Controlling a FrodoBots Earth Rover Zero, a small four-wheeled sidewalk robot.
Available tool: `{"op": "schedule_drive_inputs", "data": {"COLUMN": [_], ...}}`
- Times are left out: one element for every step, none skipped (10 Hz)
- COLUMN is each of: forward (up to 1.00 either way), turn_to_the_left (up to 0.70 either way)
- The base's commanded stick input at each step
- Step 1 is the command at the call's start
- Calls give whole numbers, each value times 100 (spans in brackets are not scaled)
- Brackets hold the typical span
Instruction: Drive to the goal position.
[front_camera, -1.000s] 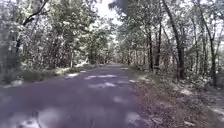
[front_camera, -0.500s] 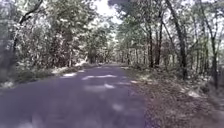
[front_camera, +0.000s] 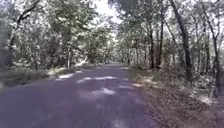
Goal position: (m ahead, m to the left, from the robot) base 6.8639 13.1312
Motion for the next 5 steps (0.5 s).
{"op": "schedule_drive_inputs", "data": {"forward": [70, 70, 70, 70, 70], "turn_to_the_left": [0, 0, 0, 0, 0]}}
